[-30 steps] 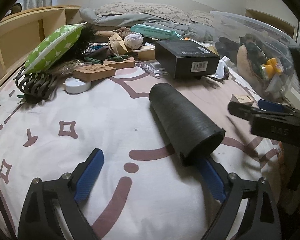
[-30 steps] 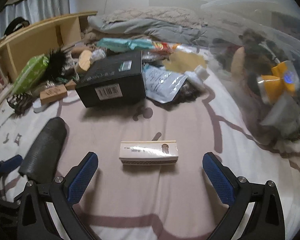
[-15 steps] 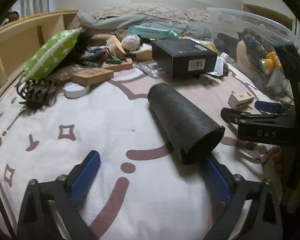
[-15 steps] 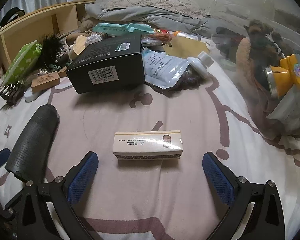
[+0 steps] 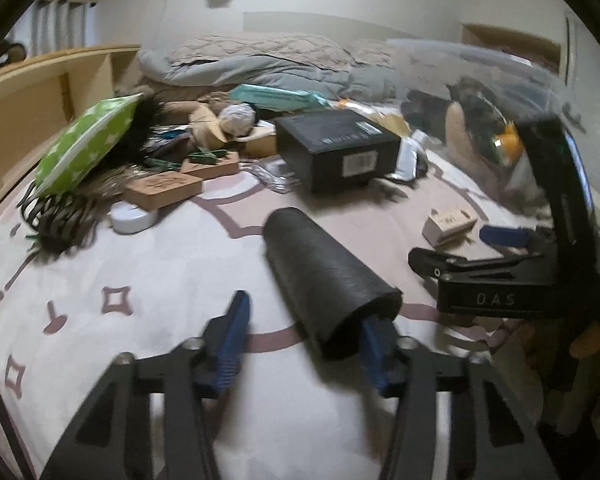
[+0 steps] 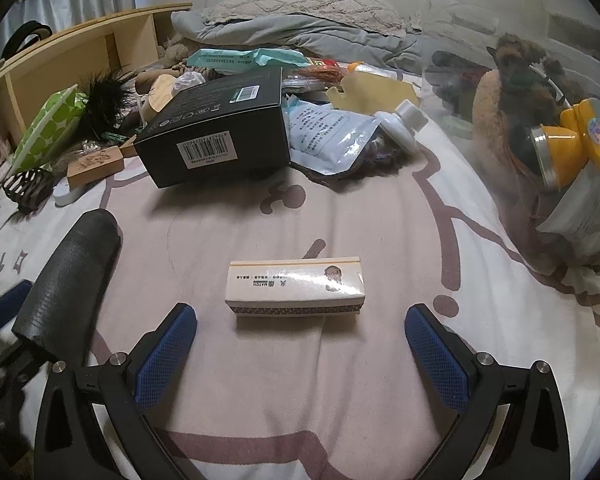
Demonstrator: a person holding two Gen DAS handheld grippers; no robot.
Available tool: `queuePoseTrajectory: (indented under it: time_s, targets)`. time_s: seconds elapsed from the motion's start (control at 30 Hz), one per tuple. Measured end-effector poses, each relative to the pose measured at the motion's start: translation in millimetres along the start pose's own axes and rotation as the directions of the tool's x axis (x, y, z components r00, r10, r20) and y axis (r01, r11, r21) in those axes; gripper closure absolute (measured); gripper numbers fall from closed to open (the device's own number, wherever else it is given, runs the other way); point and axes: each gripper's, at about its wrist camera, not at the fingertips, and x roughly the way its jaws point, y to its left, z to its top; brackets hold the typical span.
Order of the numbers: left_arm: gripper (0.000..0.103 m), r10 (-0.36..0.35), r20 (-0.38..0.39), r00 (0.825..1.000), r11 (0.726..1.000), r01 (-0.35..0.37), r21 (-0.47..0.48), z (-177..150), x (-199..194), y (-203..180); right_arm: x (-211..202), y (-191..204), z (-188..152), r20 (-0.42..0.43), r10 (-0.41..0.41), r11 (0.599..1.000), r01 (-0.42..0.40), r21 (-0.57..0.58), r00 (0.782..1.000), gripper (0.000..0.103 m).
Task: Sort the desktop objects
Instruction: 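Lower open right tool around cream box while left tool holds foam roller, then close right tool on cream box and lift it while left tool holds roller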
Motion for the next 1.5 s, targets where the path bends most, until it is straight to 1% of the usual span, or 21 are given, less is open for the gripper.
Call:
queuePoseTrajectory:
  time_s: [0.07, 0.13, 0.2, 0.27, 0.37, 0.43, 0.47, 0.5, 0.53, 0.6, 0.63, 0.67, 0.87, 1.03, 1.1, 1.2, 1.5]
  targets:
    - [0.066, -0.003, -0.012, 1.000, 1.000, 0.003, 0.006, 0.7, 4.0, -1.2, -0.3, -0.7, -0.2, -0.003, 0.005, 1.000, -0.005, 0.002, 1.000, 0.000]
    - [0.068, -0.005, -0.023, 1.000, 1.000, 0.005, -0.006, 1.4, 7.7, 1.1, -1.1, -1.4, -0.1, 0.002, 0.007, 1.000, -0.007, 0.002, 1.000, 0.000]
    - [0.075, -0.010, -0.029, 1.000, 1.000, 0.010, -0.028, 1.5, 9.7, 4.9, -6.0, -5.1, -0.6, 0.032, 0.021, 0.999, -0.022, 0.031, 0.999, 0.000]
    - [0.076, -0.020, -0.032, 0.999, 0.999, 0.018, -0.047, 1.9, 10.4, 7.9, -10.5, -6.5, -0.9, 0.058, 0.033, 0.998, -0.036, 0.045, 0.998, 0.000]
    - [0.084, -0.033, -0.030, 0.999, 0.998, 0.031, -0.047, 1.6, 9.7, 7.7, -16.1, -4.1, -0.8, 0.095, 0.049, 0.998, -0.053, 0.034, 0.994, 0.000]
    - [0.084, -0.030, -0.028, 0.999, 0.999, 0.028, -0.043, 1.4, 9.2, 6.8, -18.4, -0.1, -1.0, 0.108, 0.056, 0.998, -0.058, 0.011, 0.993, 0.000]
    - [0.084, -0.032, -0.029, 0.999, 0.998, 0.031, -0.046, 1.3, 9.0, 6.8, -18.9, 1.6, -1.0, 0.110, 0.057, 0.998, -0.058, 0.002, 0.992, 0.004]
    - [0.084, -0.037, -0.029, 0.999, 0.998, 0.035, -0.052, 1.1, 8.7, 7.1, -19.1, 3.0, -0.9, 0.113, 0.056, 0.998, -0.055, -0.007, 0.992, 0.014]
    - [0.084, -0.039, -0.029, 0.999, 0.998, 0.037, -0.056, 1.1, 8.6, 7.6, -18.9, 3.7, -0.9, 0.111, 0.055, 0.998, -0.055, -0.008, 0.992, 0.018]
    - [0.085, -0.043, -0.029, 0.999, 0.997, 0.041, -0.064, 1.2, 8.2, 8.9, -16.6, 3.0, -0.7, 0.102, 0.056, 0.998, -0.056, -0.002, 0.993, 0.034]
    - [0.085, -0.044, -0.029, 0.999, 0.997, 0.042, -0.066, 1.3, 8.2, 9.5, -15.9, 2.8, -0.6, 0.097, 0.058, 0.998, -0.059, 0.003, 0.994, 0.039]
    - [0.085, -0.045, -0.029, 0.999, 0.997, 0.043, -0.067, 1.3, 8.0, 9.3, -15.9, 2.1, -1.0, 0.095, 0.062, 0.998, -0.063, 0.009, 0.994, 0.048]
    - [0.088, -0.060, -0.031, 0.998, 0.994, 0.057, -0.097, 1.9, 7.9, 17.1, -20.6, 0.2, -1.9, 0.101, 0.117, 0.991, -0.123, 0.057, 0.988, 0.048]
    - [0.095, -0.068, -0.028, 0.997, 0.987, 0.063, -0.145, 4.5, 1.9, 26.5, -24.5, 3.2, -2.2, 0.109, 0.128, 0.989, -0.135, 0.054, 0.986, 0.048]
    - [0.096, -0.078, -0.027, 0.997, 0.984, 0.073, -0.162, 5.7, -2.1, 28.3, -26.9, 2.9, -1.9, 0.113, 0.136, 0.988, -0.144, 0.059, 0.984, 0.047]
    - [0.096, -0.081, -0.023, 0.996, 0.985, 0.077, -0.155, 6.1, -9.3, 26.5, -30.1, 1.1, -1.1, 0.116, 0.153, 0.984, -0.162, 0.070, 0.981, 0.048]
    - [0.096, -0.117, -0.003, 0.993, 0.978, 0.115, -0.175, 12.8, -27.2, 23.6, -42.7, -5.1, 0.7, 0.141, 0.183, 0.976, -0.198, 0.093, 0.973, 0.048]
